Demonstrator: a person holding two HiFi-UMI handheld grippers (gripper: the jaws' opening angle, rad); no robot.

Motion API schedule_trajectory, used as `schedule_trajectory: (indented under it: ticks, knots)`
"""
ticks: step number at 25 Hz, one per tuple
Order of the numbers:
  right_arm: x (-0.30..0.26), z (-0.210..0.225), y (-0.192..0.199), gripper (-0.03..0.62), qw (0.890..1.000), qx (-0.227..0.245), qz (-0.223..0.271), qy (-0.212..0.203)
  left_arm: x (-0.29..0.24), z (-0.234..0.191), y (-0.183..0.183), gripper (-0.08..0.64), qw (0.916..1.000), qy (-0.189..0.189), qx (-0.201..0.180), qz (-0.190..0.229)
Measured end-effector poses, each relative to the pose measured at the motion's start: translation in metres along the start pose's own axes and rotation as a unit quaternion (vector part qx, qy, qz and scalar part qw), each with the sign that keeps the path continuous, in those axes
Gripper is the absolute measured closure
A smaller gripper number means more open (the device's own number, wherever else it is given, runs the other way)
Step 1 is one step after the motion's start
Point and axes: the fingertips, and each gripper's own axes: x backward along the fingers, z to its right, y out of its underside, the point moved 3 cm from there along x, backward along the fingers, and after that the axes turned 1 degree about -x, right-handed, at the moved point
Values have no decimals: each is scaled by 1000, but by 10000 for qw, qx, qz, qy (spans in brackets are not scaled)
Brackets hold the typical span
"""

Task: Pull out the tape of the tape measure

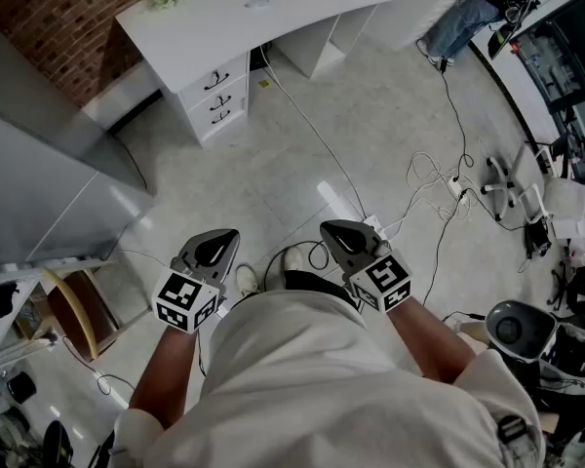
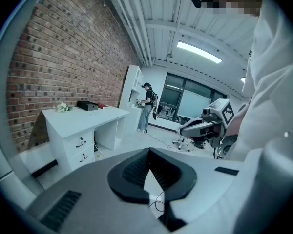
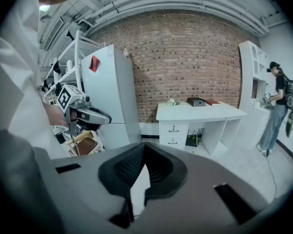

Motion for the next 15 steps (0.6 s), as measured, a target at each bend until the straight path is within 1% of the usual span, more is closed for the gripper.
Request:
schedule_trajectory:
  ticks: [4, 9, 15]
  knots:
    - [13, 14, -1, 591, 9999, 3, 115, -43, -18, 20, -12, 565, 10000, 51, 10, 35]
    - [30, 44, 0, 591, 9996, 6, 268, -102, -49, 43, -29, 565, 10000, 10, 2, 1]
    - [51, 95, 4, 589, 9985, -20, 540, -121, -98, 67, -55, 564, 9998, -41, -195, 19]
